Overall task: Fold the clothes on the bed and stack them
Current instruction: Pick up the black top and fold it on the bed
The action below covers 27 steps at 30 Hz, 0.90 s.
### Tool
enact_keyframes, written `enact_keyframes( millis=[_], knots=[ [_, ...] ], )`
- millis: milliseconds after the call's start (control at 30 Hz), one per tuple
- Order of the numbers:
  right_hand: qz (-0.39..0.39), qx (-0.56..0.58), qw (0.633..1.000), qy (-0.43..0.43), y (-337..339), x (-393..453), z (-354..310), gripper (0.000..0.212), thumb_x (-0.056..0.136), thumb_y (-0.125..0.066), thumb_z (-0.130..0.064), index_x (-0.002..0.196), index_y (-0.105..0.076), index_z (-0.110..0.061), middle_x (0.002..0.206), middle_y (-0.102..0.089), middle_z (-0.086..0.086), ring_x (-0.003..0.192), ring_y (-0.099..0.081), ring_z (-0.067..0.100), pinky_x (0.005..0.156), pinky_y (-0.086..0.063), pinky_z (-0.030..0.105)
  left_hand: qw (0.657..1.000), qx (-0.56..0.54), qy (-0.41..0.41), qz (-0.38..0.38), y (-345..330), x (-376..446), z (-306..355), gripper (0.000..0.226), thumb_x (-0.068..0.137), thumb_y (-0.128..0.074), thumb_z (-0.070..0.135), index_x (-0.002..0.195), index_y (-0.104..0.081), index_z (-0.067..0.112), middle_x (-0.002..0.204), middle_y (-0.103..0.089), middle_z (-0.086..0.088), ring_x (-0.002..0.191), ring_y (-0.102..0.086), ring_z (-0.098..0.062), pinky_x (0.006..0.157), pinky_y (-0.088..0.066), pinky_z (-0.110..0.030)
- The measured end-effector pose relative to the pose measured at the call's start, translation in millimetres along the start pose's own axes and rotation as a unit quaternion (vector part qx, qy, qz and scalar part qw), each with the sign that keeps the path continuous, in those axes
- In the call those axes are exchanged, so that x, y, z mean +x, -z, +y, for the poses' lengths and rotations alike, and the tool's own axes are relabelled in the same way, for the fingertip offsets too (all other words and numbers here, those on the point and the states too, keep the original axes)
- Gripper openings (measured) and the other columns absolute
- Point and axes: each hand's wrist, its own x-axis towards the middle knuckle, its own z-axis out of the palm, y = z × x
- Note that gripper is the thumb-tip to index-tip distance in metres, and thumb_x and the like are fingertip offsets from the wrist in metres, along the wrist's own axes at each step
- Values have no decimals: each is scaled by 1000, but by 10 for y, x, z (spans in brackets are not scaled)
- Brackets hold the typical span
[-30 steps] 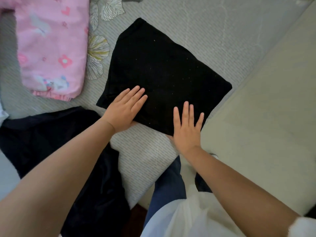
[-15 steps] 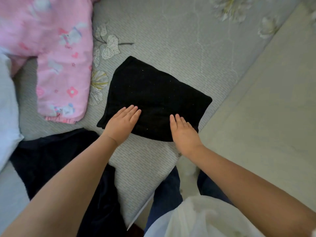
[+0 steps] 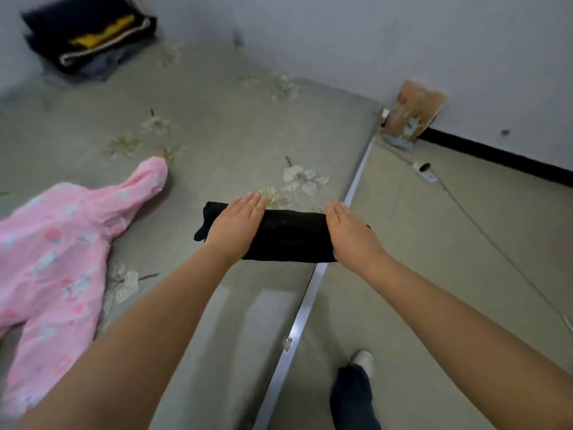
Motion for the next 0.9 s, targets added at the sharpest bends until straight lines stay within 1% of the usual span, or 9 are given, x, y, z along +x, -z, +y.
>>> enact_keyframes(
  millis=[133, 267, 367, 467, 633, 767, 900],
  knots=[
    [72, -30, 997, -27, 809, 131, 1117, 71, 90, -42, 5, 143, 5, 3, 153, -1, 20, 142, -3, 29, 114, -7, 31, 997, 43, -29, 60, 902, 1072, 569, 64, 95, -34, 5, 145, 6, 7, 155, 2, -7, 143, 2, -20, 113, 5, -29],
    [162, -51, 984, -58, 1610, 248, 2136, 70, 89, -41, 4, 143, 4, 4, 153, -1, 21, 142, -2, 30, 115, -5, 34, 988, 59, -48, 133, 1769, 2029, 1123, 66, 95, -38, 8, 146, 4, 8, 155, 2, -7, 143, 2, -19, 113, 7, -28],
    [196, -60, 975, -83, 2178, 272, 2783, 72, 89, -43, 2, 143, 4, 3, 153, 2, 21, 142, 0, 30, 115, -2, 32, 981, 74, -66, 169, 2407, 2633, 1495, 67, 93, -39, 7, 146, 3, 7, 155, 0, -8, 143, 1, -20, 114, 3, -30],
    [224, -68, 967, -102, 2729, 326, 3310, 70, 90, -41, 1, 144, 4, 1, 153, 5, 20, 142, 3, 30, 115, -4, 33, 970, 77, -74, 216, 2980, 3159, 1748, 65, 93, -37, 6, 146, 1, 6, 155, -2, -9, 143, -1, -21, 114, 2, -31],
    [303, -116, 940, -106, 3540, 645, 4040, 69, 88, -42, 3, 145, -3, -1, 154, 2, 18, 142, 2, 30, 115, -5, 34, 955, 77, -79, 277, 3677, 4049, 1949, 64, 93, -35, 4, 146, 3, 5, 155, -1, -10, 143, 1, -21, 114, 3, -30],
    [337, -155, 922, -111, 4064, 1136, 4607, 69, 88, -41, 4, 145, -3, -1, 154, 3, 17, 142, 4, 29, 115, -3, 33, 940, 75, -83, 322, 4072, 4926, 1960, 64, 93, -33, 3, 145, 4, 5, 155, 2, -9, 143, 3, -21, 114, 4, -31],
    [359, -170, 909, -126, 4599, 1844, 5169, 68, 88, -40, 3, 145, -3, -1, 154, 3, 17, 142, 4, 28, 115, -2, 31, 927, 95, -90, 353, 4507, 5969, 1837, 65, 92, -32, 1, 145, 6, 5, 155, 4, -10, 143, 5, -22, 114, 5, -31]
  ],
)
